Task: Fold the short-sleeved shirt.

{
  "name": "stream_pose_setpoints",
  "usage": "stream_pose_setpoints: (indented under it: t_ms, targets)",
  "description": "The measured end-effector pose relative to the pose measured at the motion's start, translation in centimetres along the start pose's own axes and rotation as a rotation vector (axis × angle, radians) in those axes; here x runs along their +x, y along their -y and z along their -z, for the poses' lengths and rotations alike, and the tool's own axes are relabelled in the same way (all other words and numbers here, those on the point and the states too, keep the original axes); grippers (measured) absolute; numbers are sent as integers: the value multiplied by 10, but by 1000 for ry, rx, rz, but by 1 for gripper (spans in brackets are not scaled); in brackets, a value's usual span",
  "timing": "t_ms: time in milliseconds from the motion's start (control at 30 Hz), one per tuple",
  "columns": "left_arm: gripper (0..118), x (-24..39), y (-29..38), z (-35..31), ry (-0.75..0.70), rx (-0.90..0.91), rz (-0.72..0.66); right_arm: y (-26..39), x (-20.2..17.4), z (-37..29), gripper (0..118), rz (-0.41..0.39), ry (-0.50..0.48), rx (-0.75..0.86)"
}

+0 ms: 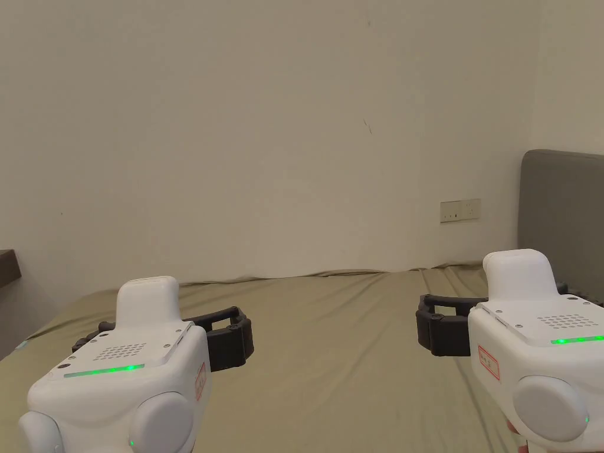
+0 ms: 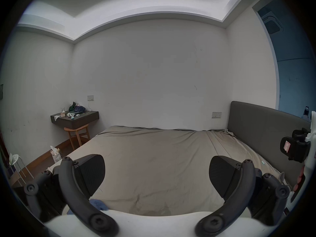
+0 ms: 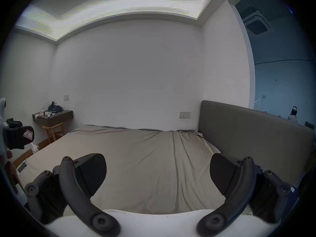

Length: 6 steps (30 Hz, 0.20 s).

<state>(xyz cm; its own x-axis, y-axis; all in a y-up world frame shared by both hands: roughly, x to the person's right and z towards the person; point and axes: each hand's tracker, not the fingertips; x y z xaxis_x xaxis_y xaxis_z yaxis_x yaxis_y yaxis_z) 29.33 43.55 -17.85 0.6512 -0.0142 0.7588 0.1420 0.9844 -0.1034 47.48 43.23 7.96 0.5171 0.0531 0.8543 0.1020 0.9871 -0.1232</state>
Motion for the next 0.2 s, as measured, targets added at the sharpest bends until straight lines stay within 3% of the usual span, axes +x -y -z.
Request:
stream_pose_setpoints:
  t_ms: [200]
  targets:
    - [118,0,0,-1,6,5,-1,1,-1,0,118,-32,27,4]
